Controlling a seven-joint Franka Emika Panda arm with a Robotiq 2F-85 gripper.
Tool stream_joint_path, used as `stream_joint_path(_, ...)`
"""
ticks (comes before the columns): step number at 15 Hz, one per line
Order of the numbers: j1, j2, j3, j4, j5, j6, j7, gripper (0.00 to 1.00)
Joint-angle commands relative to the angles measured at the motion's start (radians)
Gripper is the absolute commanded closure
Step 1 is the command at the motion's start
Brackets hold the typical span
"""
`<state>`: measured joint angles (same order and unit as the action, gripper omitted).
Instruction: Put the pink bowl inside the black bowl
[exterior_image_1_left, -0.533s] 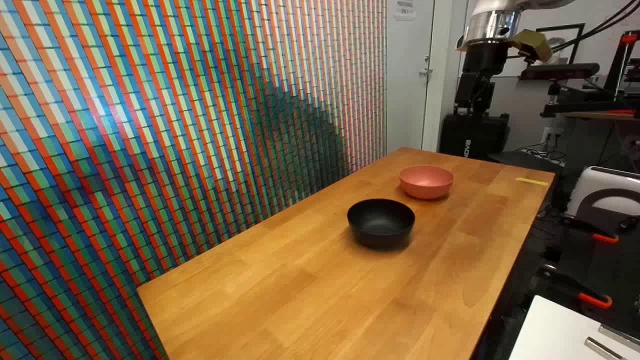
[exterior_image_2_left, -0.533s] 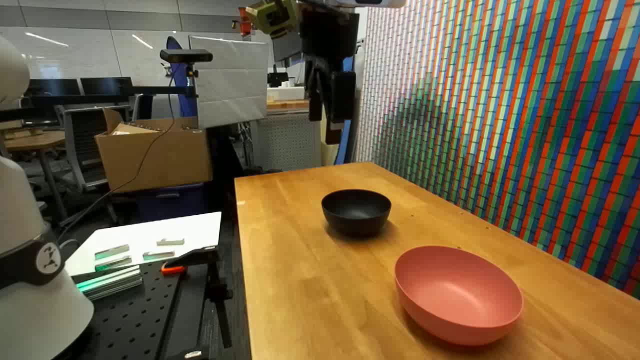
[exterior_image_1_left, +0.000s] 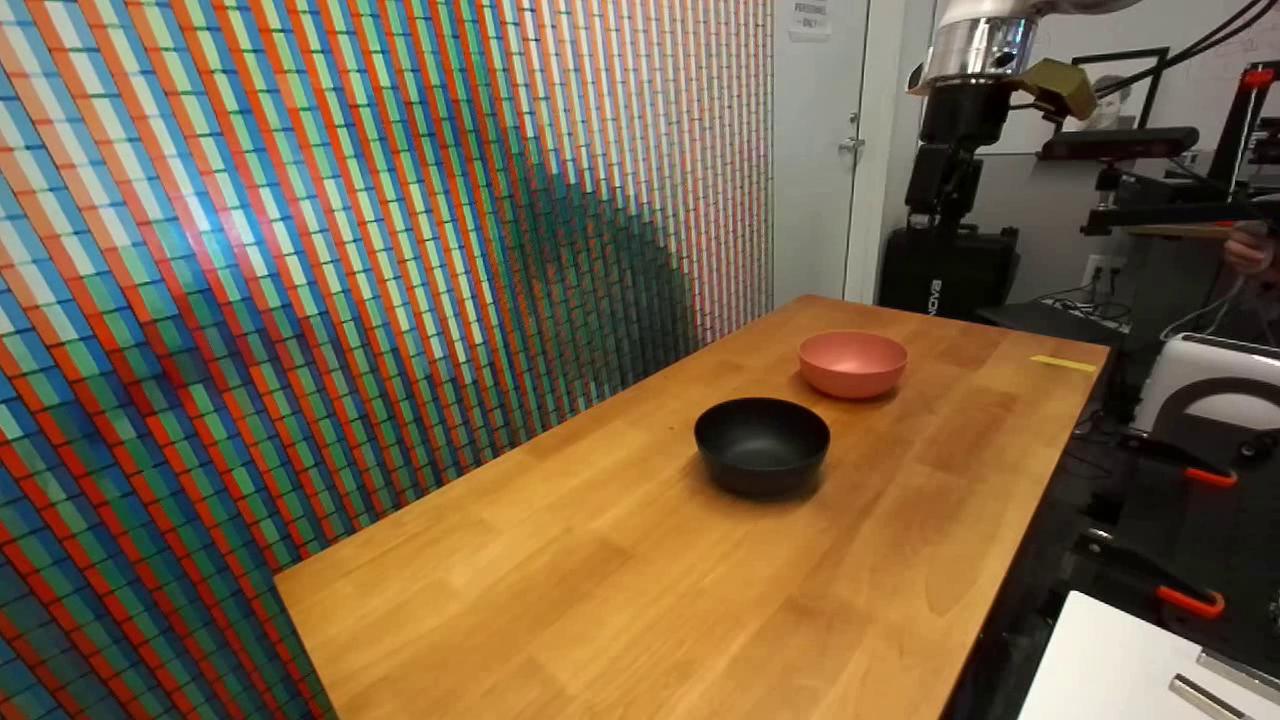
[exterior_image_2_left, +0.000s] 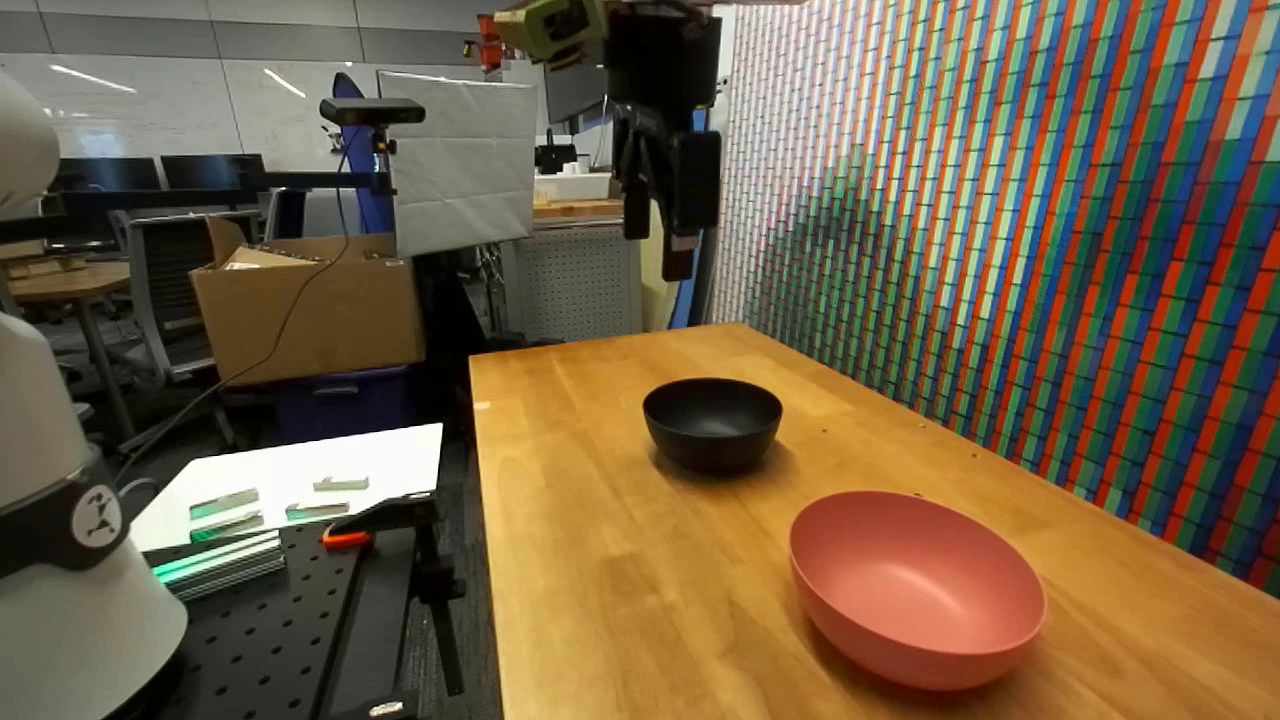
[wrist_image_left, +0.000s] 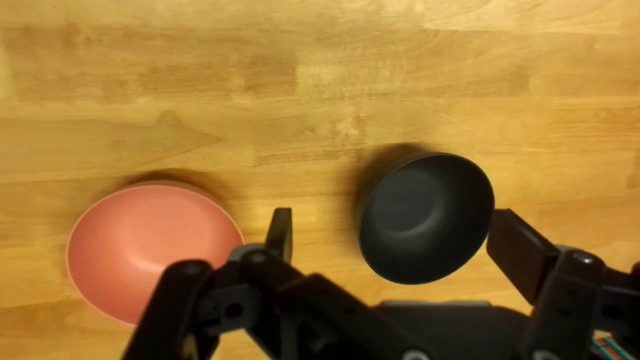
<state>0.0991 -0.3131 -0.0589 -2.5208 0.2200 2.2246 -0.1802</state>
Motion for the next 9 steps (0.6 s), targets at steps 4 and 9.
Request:
stream_joint_path(4,-0.050,0.104,0.122,0.111,-0.300,0.177,0.160,0.00)
stream_joint_path(9,-0.075,0.257,0.111,0.200,-0.390,0.278,0.246,0.00)
